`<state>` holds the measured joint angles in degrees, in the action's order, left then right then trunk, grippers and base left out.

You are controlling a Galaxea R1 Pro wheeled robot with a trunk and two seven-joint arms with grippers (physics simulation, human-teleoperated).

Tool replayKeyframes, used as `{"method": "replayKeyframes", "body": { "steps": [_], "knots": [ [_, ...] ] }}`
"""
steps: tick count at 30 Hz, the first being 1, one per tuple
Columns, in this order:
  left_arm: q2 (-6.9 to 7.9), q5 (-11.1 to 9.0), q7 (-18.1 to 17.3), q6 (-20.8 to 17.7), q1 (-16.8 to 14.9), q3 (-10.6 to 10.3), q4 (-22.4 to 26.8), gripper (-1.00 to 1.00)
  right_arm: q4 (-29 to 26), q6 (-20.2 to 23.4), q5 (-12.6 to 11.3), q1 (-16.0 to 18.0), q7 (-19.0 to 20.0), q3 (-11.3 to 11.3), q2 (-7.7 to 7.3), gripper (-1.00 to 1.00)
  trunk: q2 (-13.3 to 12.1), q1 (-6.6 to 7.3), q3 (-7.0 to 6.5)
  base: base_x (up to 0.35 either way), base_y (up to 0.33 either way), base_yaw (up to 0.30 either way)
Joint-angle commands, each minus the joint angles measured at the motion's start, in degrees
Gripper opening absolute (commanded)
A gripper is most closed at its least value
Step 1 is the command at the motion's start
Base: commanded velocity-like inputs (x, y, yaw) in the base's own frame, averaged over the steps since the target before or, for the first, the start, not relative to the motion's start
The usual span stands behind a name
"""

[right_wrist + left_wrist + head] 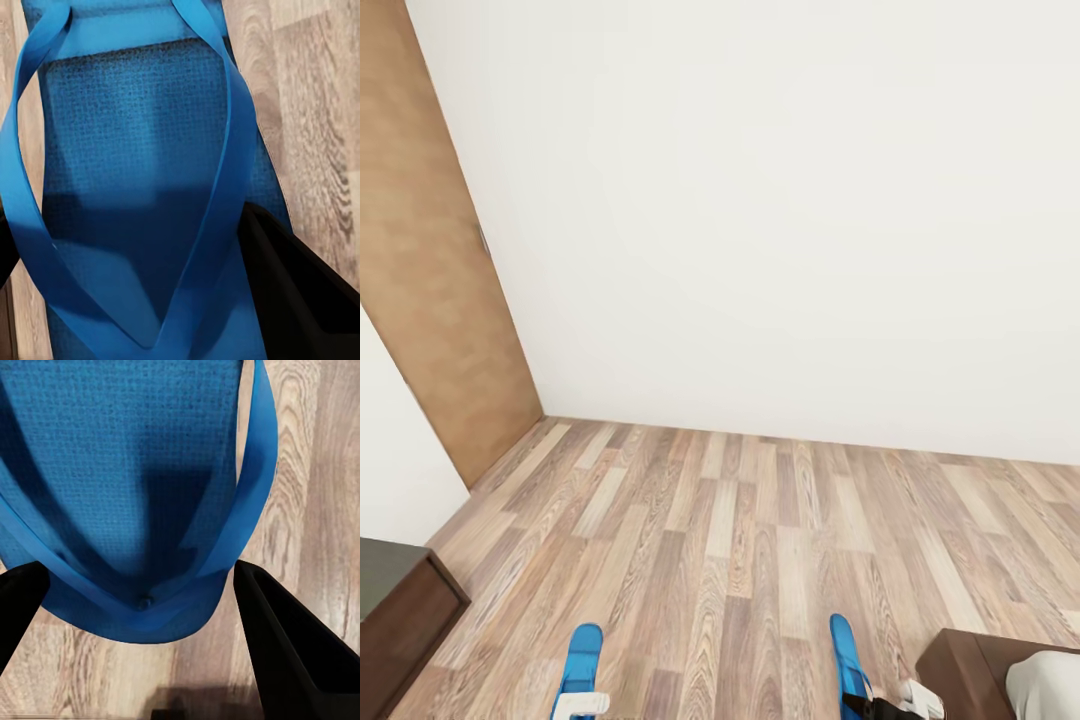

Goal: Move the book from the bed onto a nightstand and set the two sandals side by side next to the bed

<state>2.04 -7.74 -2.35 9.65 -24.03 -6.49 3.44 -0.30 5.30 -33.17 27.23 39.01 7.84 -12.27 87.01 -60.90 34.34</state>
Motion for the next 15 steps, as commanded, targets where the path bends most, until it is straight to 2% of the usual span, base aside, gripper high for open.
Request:
{"method": "replayKeyframes", "body": {
  "steps": [1, 15],
  "knots": [
    [0.01, -0.61, -0.20, 0.20, -0.05, -0.45, -0.09, -1.00, -0.04, 0.50, -0.68, 0.02, 0.12, 0.38, -0.03, -1.00, 0.03, 0.00, 0.05, 0.000, 0.000, 0.241],
    [-0.02, -0.61, -0.20, 0.20, -0.05, -0.45, -0.10, -1.00, 0.01, 0.50, -0.57, 0.02, -0.06, 0.42, 0.04, -1.00, 0.03, 0.00, 0.05, 0.000, 0.000, 0.283]
  ]
}}
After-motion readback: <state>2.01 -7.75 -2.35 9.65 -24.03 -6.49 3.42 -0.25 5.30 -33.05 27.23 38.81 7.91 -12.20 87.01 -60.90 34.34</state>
